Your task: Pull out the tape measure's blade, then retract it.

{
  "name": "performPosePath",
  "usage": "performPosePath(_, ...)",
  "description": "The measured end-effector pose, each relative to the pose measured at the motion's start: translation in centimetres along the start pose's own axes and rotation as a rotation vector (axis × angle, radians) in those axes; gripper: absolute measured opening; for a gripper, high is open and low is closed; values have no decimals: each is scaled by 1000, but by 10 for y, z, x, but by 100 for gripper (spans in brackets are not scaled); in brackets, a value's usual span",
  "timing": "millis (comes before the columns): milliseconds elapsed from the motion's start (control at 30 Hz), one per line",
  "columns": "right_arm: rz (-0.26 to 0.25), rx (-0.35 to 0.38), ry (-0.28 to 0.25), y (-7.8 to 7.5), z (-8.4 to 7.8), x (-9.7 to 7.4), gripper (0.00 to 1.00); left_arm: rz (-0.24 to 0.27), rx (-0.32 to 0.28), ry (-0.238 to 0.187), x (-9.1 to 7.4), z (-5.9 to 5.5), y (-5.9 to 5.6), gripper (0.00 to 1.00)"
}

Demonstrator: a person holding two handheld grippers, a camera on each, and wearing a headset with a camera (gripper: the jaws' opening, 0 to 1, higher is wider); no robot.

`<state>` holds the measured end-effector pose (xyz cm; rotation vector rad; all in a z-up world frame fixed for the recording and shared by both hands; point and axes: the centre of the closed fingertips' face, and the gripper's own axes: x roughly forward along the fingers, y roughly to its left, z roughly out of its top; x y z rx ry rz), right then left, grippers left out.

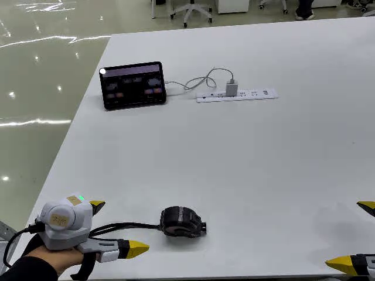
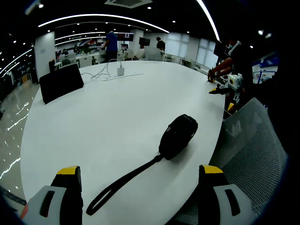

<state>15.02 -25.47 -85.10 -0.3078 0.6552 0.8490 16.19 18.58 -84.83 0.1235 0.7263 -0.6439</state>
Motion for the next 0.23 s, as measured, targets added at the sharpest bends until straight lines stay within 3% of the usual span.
performPosePath(167, 6, -1, -10, 1, 4, -1, 100, -4, -8, 1, -1, 1, 0, 100)
performPosePath(233, 5, 2, -9, -1, 5, -1, 100, -30, -22, 1, 0, 2, -3, 100)
